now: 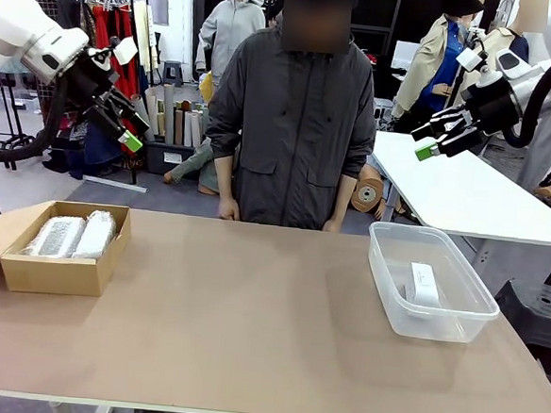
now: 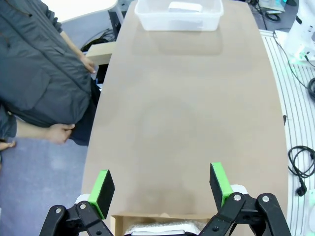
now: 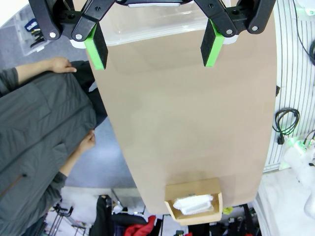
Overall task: Separate and place wrapped and unwrapped clocks.
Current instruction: If the picked Digital clock is wrapped, place it in the Package Box ; if not, place it in the Organizing box.
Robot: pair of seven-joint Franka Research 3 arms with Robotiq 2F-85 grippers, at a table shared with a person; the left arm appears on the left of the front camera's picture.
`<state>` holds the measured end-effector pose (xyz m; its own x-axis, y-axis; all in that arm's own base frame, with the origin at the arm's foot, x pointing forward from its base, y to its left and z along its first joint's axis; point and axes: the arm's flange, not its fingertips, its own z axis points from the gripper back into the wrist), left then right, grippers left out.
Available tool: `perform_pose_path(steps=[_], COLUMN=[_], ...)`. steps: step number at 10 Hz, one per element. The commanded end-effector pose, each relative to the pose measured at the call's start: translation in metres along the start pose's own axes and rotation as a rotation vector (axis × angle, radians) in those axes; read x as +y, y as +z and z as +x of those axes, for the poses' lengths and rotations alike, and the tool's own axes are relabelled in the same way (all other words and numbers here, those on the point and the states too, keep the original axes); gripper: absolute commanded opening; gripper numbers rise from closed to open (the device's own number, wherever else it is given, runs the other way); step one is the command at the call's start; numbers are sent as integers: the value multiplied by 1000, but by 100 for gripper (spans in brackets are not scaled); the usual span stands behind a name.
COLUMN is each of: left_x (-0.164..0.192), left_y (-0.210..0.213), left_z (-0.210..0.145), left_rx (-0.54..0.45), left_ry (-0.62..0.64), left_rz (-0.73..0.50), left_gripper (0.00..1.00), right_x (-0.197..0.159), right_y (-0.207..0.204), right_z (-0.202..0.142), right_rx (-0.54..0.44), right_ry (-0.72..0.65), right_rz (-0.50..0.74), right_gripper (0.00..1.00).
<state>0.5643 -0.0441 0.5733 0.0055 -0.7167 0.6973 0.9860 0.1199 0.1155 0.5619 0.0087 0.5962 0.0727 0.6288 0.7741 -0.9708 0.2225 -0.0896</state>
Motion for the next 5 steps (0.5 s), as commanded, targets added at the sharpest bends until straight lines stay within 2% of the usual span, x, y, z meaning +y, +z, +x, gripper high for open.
perform_pose_path(steps=[1, 5], left_x=[0, 0], left_y=[2, 2], left_z=[3, 3], left_rx=[-4, -4], left_ry=[-15, -15], left_rz=[-5, -5], left_gripper=[100, 100], right_x=[2, 2], right_y=[1, 1], right_z=[1, 1], right_rx=[-3, -3], right_ry=[5, 5], right_rz=[1, 1], right_gripper=[100, 100])
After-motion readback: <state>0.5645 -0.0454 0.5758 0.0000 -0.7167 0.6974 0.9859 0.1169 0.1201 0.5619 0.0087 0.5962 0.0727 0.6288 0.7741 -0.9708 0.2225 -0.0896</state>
